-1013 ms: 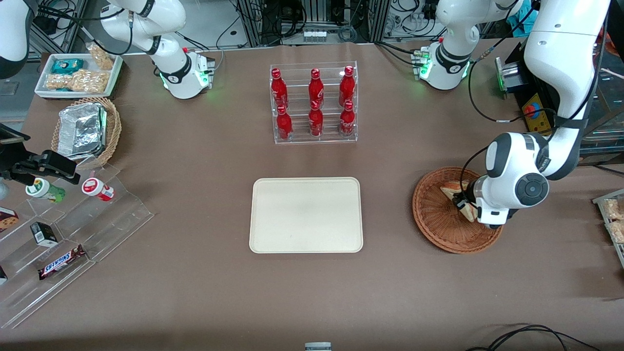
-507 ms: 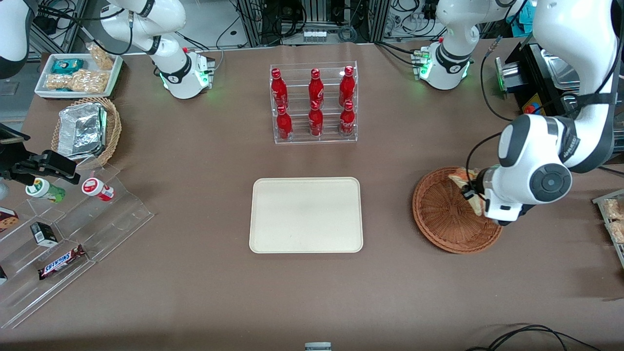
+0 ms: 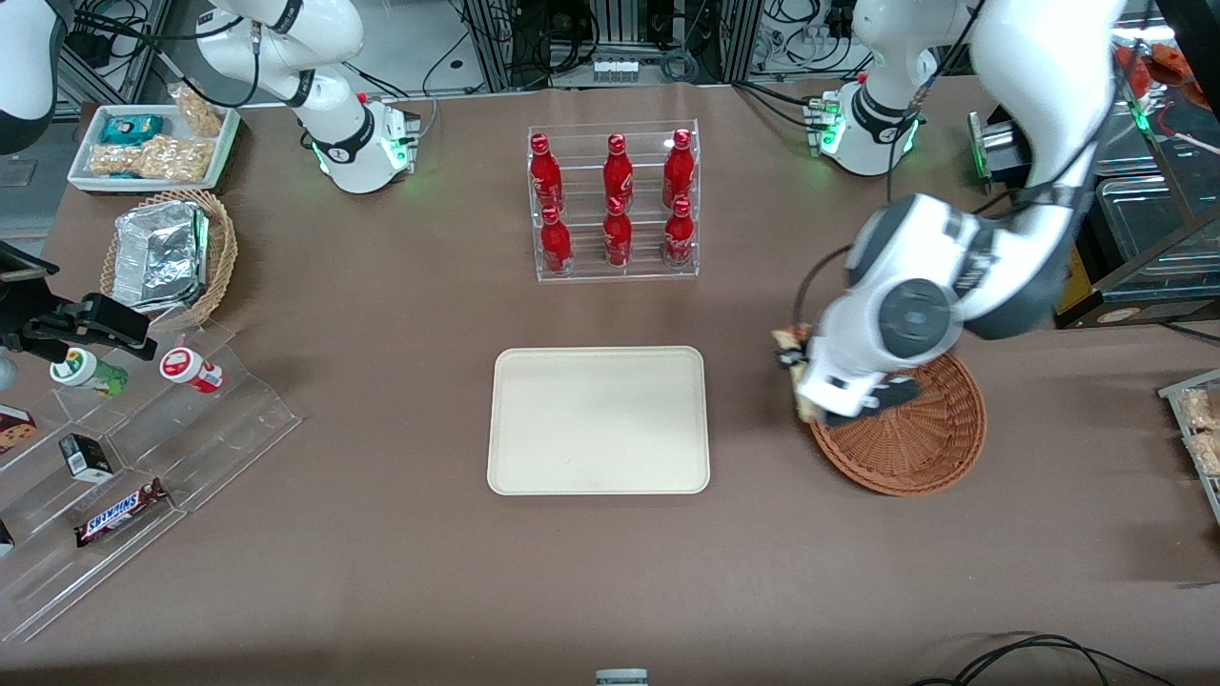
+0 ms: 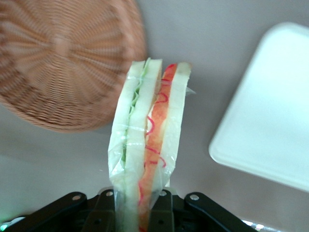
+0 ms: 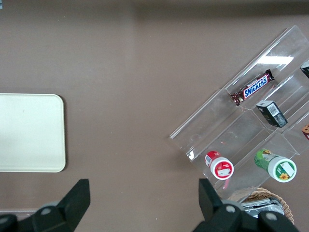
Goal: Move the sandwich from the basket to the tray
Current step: 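Lift the sandwich out of the basket and carry it toward the tray, then lower the sandwich upright onto the tray and open the left gripper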
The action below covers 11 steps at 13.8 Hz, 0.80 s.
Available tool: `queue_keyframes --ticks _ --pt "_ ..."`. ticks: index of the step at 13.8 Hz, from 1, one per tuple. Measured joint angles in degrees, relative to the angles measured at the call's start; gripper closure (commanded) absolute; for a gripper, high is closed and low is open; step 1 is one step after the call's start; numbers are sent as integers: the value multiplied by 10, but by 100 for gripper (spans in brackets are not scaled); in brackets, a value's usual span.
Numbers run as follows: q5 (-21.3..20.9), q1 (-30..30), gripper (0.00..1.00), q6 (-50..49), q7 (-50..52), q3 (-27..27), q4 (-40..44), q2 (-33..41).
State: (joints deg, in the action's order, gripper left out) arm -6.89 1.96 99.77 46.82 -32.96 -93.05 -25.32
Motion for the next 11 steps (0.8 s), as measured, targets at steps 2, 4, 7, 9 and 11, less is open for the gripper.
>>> queue_keyframes --ticks 2,4,7,9,11 --pt "0 -54 96 47 5 -2 1 -17" --pt "0 -102 95 103 19 -2 6 -42" --pt "-21 -152 93 150 50 2 53 -104" --pt "-63 -171 90 154 76 3 103 -155" --pt "-100 -192 87 154 89 5 151 -205"
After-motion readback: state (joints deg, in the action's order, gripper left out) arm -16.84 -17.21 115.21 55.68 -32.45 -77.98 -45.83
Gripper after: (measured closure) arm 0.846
